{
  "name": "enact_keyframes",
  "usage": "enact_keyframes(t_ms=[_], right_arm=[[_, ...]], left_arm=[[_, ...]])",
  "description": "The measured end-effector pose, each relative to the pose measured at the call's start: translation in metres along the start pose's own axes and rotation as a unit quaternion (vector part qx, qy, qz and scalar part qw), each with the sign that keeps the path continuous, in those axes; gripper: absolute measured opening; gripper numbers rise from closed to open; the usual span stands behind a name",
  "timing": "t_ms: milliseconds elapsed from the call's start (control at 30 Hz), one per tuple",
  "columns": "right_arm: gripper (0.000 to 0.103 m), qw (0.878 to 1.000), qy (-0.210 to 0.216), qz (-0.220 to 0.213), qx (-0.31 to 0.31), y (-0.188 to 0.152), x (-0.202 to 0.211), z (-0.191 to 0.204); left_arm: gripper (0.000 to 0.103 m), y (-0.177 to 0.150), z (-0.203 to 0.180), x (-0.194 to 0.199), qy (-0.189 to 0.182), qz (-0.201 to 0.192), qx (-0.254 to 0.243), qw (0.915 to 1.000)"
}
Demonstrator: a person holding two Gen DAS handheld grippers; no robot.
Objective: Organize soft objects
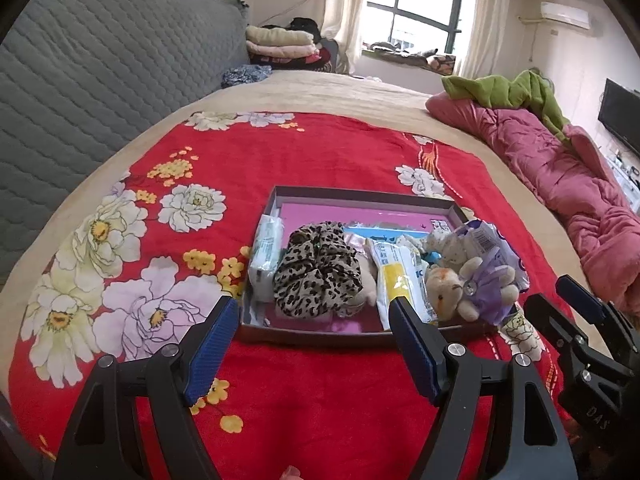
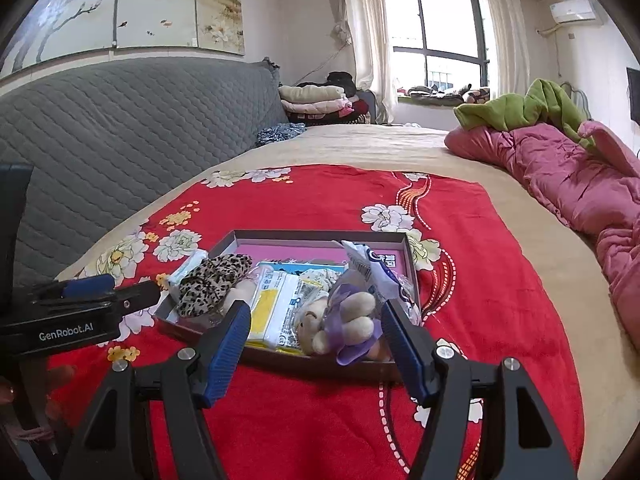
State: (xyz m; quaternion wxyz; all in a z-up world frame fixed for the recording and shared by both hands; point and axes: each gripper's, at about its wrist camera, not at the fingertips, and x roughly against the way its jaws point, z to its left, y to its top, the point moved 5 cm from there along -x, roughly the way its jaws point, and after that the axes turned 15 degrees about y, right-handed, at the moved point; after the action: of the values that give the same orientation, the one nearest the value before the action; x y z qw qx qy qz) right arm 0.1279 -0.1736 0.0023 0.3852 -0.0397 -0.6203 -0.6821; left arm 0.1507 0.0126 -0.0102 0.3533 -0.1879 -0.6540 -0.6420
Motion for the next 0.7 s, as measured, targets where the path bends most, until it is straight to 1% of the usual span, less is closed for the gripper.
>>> enact_keyframes(t_ms=[133, 267, 433, 567, 700], right_arm=[[0.067, 1.0, -0.006, 0.003, 0.007, -0.002, 0.003, 0.007], [0.067, 1.0, -0.017, 0.004, 0.007, -0.003, 0.006, 0.01], [0.067, 1.0, -0.03, -0.006, 0.003, 0.0, 0.015, 0.01], [0.067, 0.999, -0.033, -0.008, 0.004, 0.002, 0.022, 0.014], [0.067, 0.999, -0.032, -0.006, 0.004, 0.002, 0.029, 0.02]], left_arm=[[0.079, -0.001, 0.0, 0.005, 0.005, -0.004, -0.005, 1.0], [0.079, -0.002, 0.004, 0.01, -0.004, -0.005, 0.008, 1.0], [0.079, -0.003, 0.008, 0.017, -0.002, -0.017, 0.011, 0.9998], [0.079, -0.005, 0.008, 0.02, -0.007, -0.017, 0.013, 0.9997], [0.079, -0.011, 0.009, 0.027, -0.005, -0.015, 0.012, 0.9998]])
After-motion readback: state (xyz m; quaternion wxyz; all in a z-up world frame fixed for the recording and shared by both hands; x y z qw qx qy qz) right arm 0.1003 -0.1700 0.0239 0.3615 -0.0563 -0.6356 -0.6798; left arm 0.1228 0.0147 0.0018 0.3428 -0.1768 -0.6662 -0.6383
